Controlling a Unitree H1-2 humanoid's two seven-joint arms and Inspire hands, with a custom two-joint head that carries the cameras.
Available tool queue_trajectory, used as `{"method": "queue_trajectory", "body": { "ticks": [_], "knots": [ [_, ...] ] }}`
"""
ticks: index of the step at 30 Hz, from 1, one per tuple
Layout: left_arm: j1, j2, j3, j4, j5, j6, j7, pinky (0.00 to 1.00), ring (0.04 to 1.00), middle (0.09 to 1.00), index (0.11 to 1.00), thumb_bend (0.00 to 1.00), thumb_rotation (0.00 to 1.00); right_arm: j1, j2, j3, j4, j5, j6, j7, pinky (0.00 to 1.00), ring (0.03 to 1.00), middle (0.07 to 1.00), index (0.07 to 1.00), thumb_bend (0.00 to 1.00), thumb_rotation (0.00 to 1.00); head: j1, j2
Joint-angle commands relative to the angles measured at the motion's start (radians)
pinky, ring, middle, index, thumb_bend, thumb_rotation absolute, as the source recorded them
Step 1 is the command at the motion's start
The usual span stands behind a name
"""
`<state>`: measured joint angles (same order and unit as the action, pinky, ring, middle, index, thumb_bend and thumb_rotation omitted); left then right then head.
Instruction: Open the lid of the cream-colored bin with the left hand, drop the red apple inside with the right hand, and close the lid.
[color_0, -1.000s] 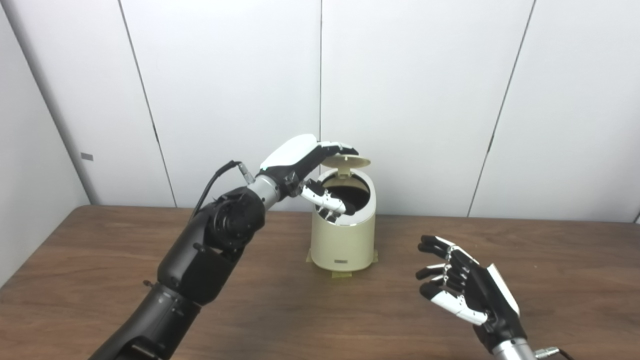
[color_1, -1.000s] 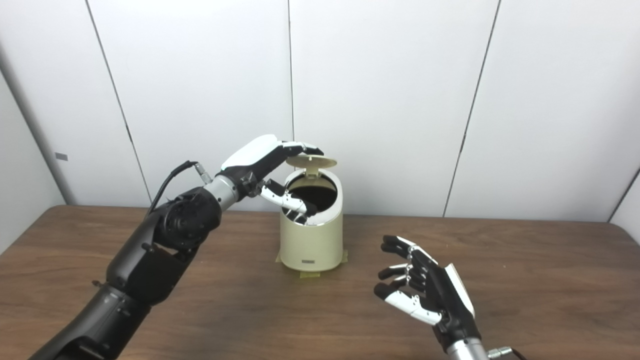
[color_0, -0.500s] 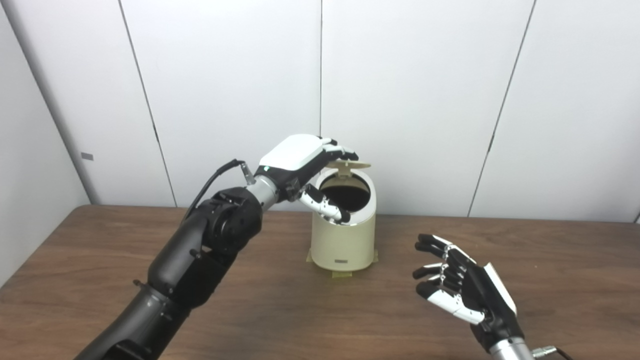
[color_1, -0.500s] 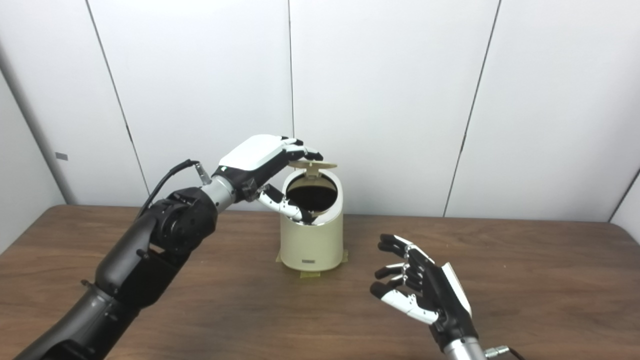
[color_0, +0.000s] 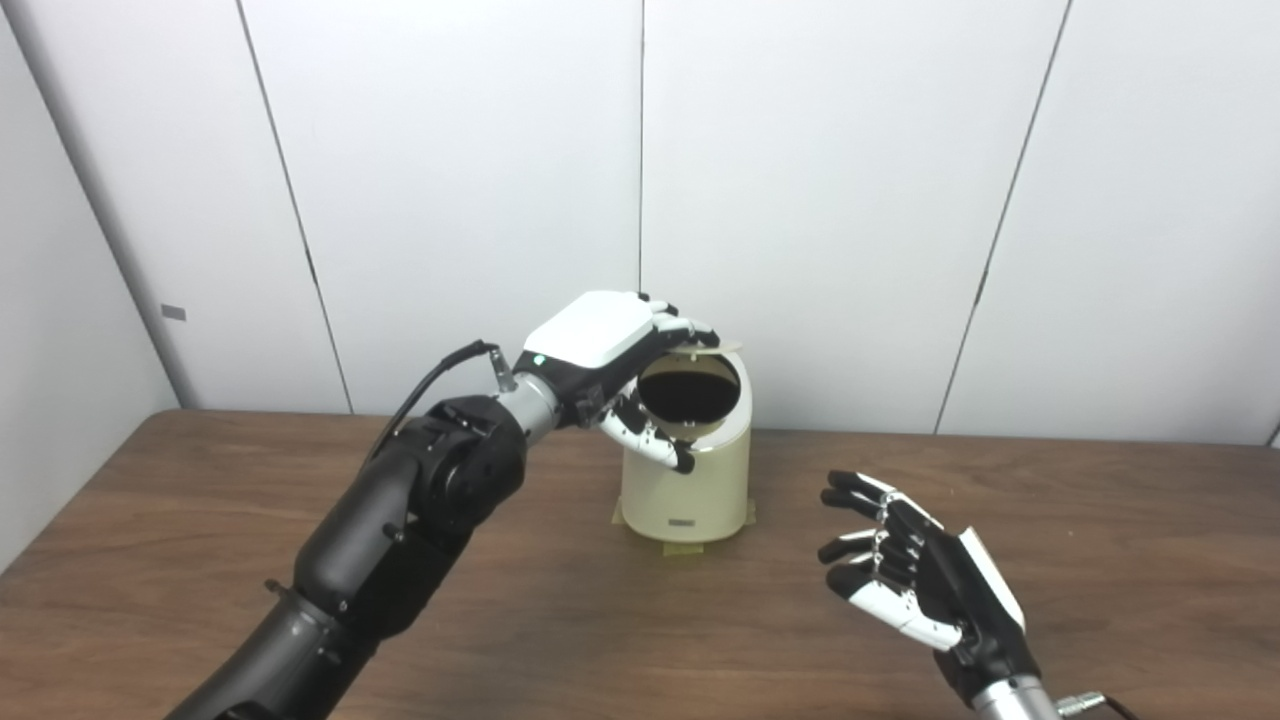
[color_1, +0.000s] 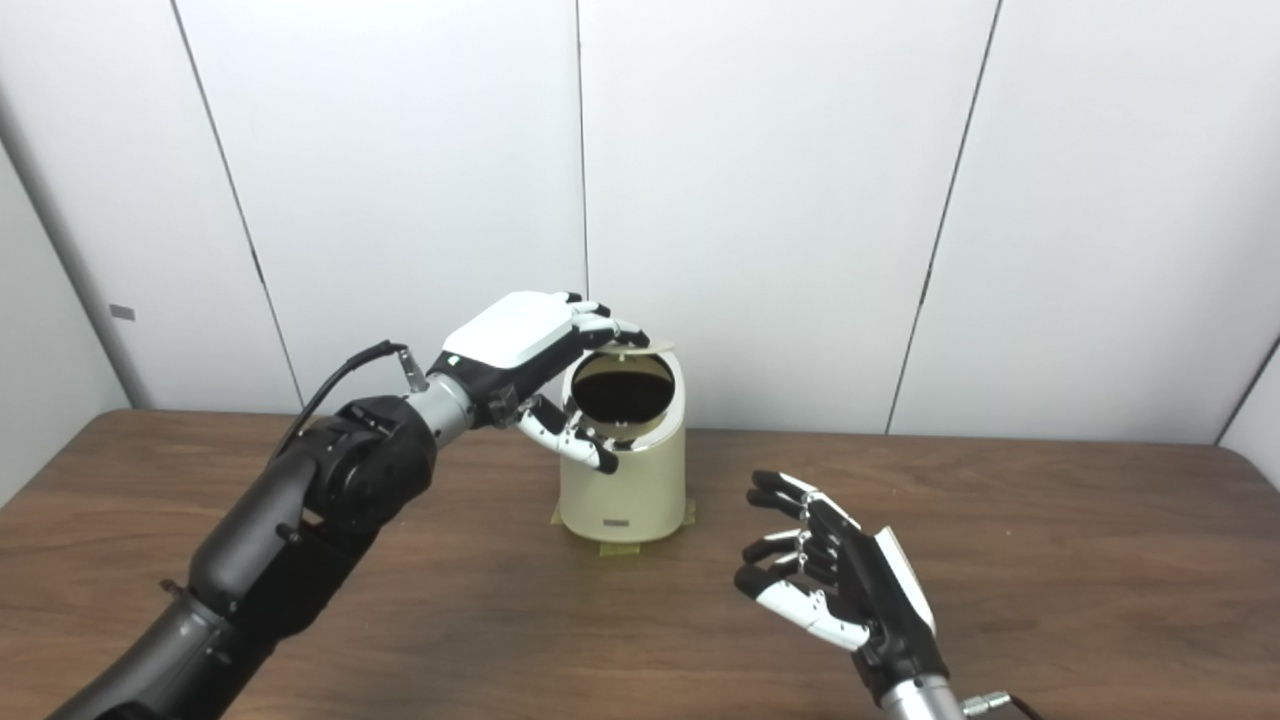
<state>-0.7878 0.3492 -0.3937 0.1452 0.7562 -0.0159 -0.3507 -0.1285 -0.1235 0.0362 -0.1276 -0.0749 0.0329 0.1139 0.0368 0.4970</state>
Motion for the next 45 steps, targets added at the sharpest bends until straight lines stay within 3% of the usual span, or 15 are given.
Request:
{"method": "queue_trajectory", "body": {
  "ticks": [1, 28, 38, 45],
  "knots": [
    [-0.049, 0.026, 0.008, -0.034, 0.018, -0.018, 0.012, 1.00, 0.934, 0.857, 0.851, 0.89, 0.32, -0.032, -0.006, 0.000, -0.035, 0.000, -0.017, -0.001, 0.44, 0.582, 0.790, 0.804, 0.86, 0.54, 0.001, 0.001],
    [0.037, 0.047, 0.004, -0.132, 0.098, -0.019, -0.030, 1.00, 0.936, 0.841, 0.843, 0.93, 0.37, -0.037, -0.005, 0.015, -0.051, -0.007, 0.017, 0.001, 0.45, 0.577, 0.787, 0.799, 0.89, 0.56, 0.009, 0.026],
    [0.091, 0.024, -0.067, -0.050, 0.176, -0.055, 0.001, 1.00, 0.966, 0.878, 0.881, 0.91, 0.35, -0.043, 0.004, 0.020, -0.060, -0.015, 0.027, -0.003, 0.44, 0.573, 0.779, 0.796, 0.89, 0.55, -0.001, 0.030],
    [0.110, 0.022, -0.115, -0.025, 0.219, -0.033, -0.024, 1.00, 1.000, 0.936, 0.917, 0.93, 0.36, -0.045, 0.002, 0.018, -0.066, -0.023, 0.022, -0.006, 0.43, 0.567, 0.771, 0.793, 0.87, 0.55, -0.003, 0.034]
  ]
}}
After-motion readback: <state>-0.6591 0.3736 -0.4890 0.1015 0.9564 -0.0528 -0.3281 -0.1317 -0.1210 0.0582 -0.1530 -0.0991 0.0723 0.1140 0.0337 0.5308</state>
